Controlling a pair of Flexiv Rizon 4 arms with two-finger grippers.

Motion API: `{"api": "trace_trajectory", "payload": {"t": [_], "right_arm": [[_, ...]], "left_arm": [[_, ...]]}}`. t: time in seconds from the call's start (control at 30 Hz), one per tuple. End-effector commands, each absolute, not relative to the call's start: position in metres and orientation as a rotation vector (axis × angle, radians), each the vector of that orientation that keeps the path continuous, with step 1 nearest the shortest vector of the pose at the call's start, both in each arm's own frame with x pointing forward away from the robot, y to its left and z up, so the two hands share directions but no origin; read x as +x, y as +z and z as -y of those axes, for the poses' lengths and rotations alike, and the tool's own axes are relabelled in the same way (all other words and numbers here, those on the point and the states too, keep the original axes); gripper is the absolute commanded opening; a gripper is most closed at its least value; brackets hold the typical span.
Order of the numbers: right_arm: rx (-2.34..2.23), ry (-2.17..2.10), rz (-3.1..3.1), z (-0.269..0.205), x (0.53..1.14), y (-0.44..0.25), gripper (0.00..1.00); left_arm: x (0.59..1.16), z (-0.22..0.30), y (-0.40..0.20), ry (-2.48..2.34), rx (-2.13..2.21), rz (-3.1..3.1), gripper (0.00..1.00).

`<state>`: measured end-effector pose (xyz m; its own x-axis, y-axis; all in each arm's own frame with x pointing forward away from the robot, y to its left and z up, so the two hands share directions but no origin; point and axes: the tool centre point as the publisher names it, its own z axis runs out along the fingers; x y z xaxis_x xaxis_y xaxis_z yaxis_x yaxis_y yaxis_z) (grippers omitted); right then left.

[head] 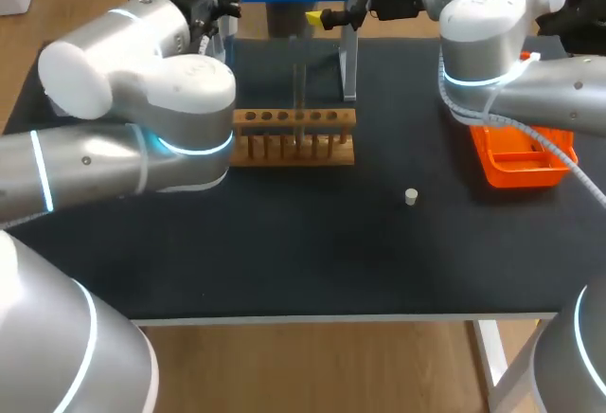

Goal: Invert the test tube, pick up the pipette, mount the tip to pipette, aspirate from beaker and dispense into the tube, eject the tip, return the pipette, and cap with the stopper.

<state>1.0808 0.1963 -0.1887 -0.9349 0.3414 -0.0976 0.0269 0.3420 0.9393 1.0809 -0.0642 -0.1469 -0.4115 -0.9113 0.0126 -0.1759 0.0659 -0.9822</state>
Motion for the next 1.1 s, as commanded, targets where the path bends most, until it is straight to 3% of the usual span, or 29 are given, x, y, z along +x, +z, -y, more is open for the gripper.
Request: {"api": "trace_trajectory", "payload": {"t": [0.03, 1.1], "right_arm": [[0.328, 1.623, -2.337, -0.196, 1.082, -0.188, 1.00], [0.328, 1.623, -2.337, -0.196, 1.082, -0.188, 1.00]], "left_arm": [[1.089, 0.069, -0.142, -1.329, -1.151, -1.651, 0.00], [1.138, 0.059, -0.165, -1.184, -1.325, -1.650, 0.00]]}}
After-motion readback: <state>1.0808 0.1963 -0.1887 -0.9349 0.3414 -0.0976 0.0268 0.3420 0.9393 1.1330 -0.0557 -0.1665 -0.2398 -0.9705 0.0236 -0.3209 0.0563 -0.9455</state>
